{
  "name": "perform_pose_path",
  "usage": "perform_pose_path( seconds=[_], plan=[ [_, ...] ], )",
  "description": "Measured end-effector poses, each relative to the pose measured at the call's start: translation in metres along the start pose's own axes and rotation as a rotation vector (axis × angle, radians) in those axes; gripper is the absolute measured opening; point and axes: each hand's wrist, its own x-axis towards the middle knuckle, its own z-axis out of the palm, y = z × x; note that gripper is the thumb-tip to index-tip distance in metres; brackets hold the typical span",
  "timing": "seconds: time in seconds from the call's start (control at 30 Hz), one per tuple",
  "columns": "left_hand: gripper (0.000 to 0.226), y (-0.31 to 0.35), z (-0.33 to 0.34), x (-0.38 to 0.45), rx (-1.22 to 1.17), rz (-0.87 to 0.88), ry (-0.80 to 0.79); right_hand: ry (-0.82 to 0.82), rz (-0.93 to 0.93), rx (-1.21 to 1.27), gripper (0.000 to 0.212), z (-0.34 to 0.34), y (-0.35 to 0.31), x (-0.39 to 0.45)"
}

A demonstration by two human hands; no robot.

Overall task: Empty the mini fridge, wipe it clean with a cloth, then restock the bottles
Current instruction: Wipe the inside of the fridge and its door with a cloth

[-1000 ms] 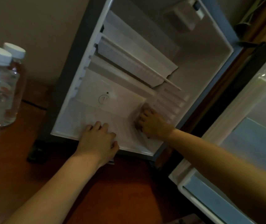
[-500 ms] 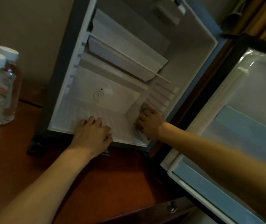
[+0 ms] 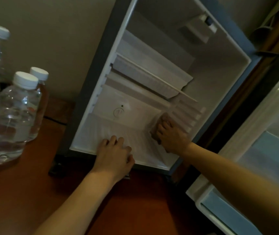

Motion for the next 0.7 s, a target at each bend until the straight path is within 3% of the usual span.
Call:
perform_pose_path(
  seconds=[0.13, 0.23, 0.43, 0.57, 0.7],
  plan=[
    [0.042, 0.001, 0.001, 0.003, 0.039, -0.006, 0.003, 0.042, 0.006, -0.113, 0.055, -0.002, 0.005, 0.030],
    [0.041, 0.002, 0.002, 0.005, 0.058, -0.008, 0.024, -0.016, -0.030, -0.181, 0.062, 0.000, 0.008, 0.042],
    [0.042, 0.002, 0.003, 0.003, 0.076, -0.004, 0.035, 0.090, -0.039, 0.029, 0.049, 0.002, 0.013, 0.014],
    [0.043, 0.001, 0.004, 0.001, 0.070, 0.002, 0.032, 0.049, -0.056, 0.053, 0.057, -0.008, 0.017, -0.023],
    [0.041, -0.001, 0.005, -0.002, 0.035, -0.002, 0.036, 0.032, -0.043, 0.114, 0.051, -0.017, 0.018, -0.052]
  ],
)
